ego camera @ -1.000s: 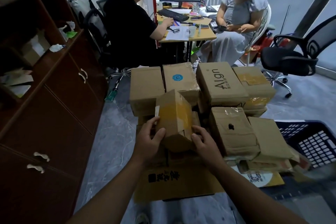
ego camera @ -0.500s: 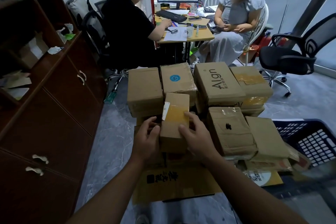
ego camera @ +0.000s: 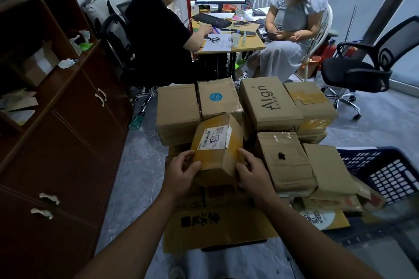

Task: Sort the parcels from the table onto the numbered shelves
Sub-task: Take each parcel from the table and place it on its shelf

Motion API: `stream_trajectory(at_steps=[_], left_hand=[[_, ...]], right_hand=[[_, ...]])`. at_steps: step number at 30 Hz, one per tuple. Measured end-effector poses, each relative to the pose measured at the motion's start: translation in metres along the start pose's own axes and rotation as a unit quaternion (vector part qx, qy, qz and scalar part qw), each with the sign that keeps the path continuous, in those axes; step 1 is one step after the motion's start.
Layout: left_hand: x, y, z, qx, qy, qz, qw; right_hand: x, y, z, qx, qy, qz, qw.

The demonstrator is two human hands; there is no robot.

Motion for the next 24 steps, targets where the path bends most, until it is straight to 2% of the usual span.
stream_trajectory(at_steps=[2, 5, 9, 15, 24], left_hand=[[0.000, 0.001, 0.004, 0.064, -0.029, -0.046, 0.996], [-0.003, 0.003, 0.005, 0.116, -0.032, -0.102, 0.988], [-0.007, 0.003, 0.003, 0.121, -0.036, -0.113, 0.985], [-0.010, 0.002, 0.002, 0.122, -0.036, -0.119, 0.985], [-0.016, -0.005, 0.013, 0.127, -0.046, -0.182, 0.974]], right_hand=[[0.002, 0.000, 0.002, -0.043, -0.008, -0.004, 0.999], [0.001, 0.001, 0.000, -0.001, 0.014, -0.040, 0.999], [-0.004, -0.001, -0.008, 0.047, 0.056, -0.083, 0.994], [0.000, 0.001, -0.019, 0.045, 0.053, -0.112, 0.991], [-0.005, 0.008, -0.025, 0.121, 0.057, -0.055, 0.989]])
Point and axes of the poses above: each hand's wrist, its own x-axis towards the middle knuckle, its own z-axis out of the back of the hand, y = z × x, the point moved 2 cm from there along x, towards the middle knuckle, and after that the axes turned 10 degrees about -y, right-handed, at the moved point
